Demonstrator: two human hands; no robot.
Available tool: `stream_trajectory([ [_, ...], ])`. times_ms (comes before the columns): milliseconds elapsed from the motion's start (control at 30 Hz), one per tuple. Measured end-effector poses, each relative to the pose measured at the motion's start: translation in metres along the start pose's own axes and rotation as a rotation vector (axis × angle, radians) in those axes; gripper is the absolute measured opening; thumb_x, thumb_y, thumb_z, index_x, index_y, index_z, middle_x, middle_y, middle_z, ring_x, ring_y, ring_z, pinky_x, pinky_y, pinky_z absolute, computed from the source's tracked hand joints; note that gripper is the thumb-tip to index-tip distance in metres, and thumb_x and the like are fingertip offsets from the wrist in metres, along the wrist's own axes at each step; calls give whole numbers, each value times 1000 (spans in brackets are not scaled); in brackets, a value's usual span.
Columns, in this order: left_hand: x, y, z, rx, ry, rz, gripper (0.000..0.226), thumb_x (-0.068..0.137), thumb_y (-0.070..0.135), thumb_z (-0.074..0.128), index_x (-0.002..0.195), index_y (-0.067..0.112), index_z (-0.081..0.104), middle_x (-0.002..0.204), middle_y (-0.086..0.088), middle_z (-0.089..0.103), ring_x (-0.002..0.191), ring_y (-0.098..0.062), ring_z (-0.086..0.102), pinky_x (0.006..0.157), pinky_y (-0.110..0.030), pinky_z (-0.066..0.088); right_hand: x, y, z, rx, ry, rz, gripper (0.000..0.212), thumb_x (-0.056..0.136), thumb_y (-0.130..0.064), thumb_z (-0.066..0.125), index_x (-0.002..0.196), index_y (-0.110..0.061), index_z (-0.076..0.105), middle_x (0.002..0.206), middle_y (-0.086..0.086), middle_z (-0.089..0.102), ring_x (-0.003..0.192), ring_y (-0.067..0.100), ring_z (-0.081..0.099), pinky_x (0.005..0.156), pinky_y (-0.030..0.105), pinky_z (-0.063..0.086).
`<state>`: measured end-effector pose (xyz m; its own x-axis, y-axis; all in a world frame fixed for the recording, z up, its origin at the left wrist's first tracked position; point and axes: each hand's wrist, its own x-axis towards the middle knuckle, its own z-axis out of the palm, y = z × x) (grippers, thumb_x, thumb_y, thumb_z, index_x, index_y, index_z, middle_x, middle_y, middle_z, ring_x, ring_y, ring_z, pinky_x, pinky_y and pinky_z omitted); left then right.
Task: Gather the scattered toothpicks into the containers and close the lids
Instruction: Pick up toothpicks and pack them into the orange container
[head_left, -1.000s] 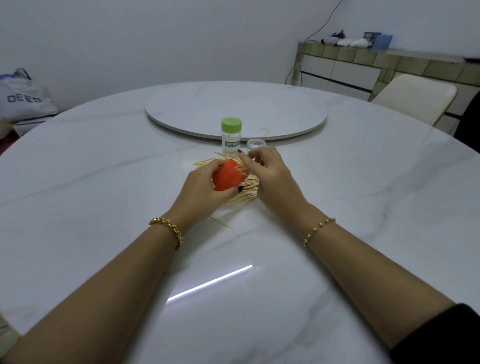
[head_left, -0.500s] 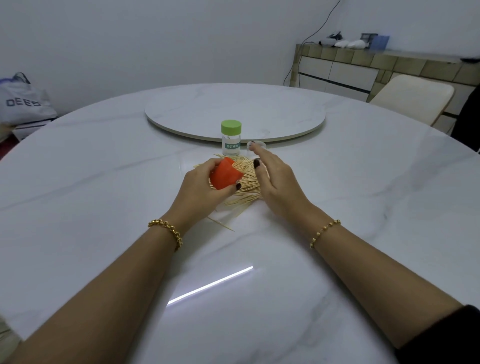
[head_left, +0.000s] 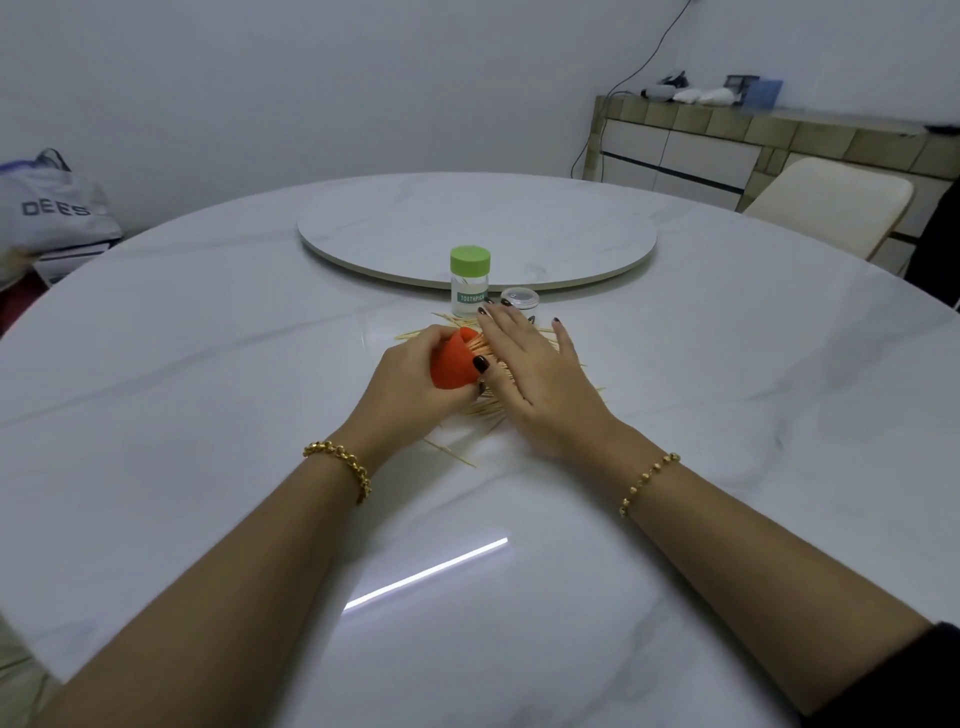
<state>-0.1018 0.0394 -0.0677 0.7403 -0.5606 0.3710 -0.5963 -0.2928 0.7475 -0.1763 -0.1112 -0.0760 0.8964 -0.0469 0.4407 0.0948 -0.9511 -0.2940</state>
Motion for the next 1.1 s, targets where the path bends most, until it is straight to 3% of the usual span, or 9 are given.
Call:
stream_trajectory([
  [167, 2, -3, -5, -3, 26, -13, 54, 74, 22, 79, 123, 20, 56, 113, 4, 61, 101, -11, 56, 72, -7, 44, 2, 4, 0, 92, 28, 33, 61, 96, -51, 15, 151, -27, 19, 157, -12, 18, 144, -1, 6, 117, 40, 2],
  [433, 10, -16, -22, -16, 116, -110, 50, 74, 18, 78, 119, 22, 56, 108, 8, 60, 98, -9, 55, 66, -2, 39, 30, 0, 3, 157, 73, 77, 50, 98, -36, 33, 143, -15, 41, 144, 2, 47, 134, 15, 39, 110, 35, 29],
  [633, 16, -31, -39, -18, 167, -194, 51, 75, 16, 77, 120, 21, 54, 108, 8, 56, 96, -9, 53, 64, -9, 40, 79, -12, 23, 107, -110, 207, 42, 96, -15, 38, 137, -12, 48, 137, 10, 53, 126, 25, 48, 103, 36, 40],
  [833, 21, -43, -48, -11, 183, -264, 56, 77, 16, 76, 127, 17, 50, 114, 6, 53, 101, -13, 50, 63, -9, 38, 112, -15, 43, -12, -239, 194, 36, 97, -17, 38, 129, -6, 51, 135, 13, 52, 122, 28, 49, 101, 39, 42],
  [1000, 23, -47, -48, -10, 185, -273, 57, 77, 16, 77, 127, 17, 50, 114, 6, 52, 101, -12, 50, 63, -8, 38, 122, -3, 52, -61, -332, 189, 28, 99, -22, 32, 104, -6, 55, 112, 12, 58, 103, 28, 54, 79, 32, 40],
  [1100, 23, -48, -48, -15, 194, -271, 57, 76, 16, 77, 127, 17, 50, 115, 6, 53, 102, -13, 51, 63, -8, 38, 115, 1, 53, -76, -373, 139, 28, 101, -22, 29, 99, -7, 53, 107, 11, 56, 99, 26, 51, 78, 32, 36],
])
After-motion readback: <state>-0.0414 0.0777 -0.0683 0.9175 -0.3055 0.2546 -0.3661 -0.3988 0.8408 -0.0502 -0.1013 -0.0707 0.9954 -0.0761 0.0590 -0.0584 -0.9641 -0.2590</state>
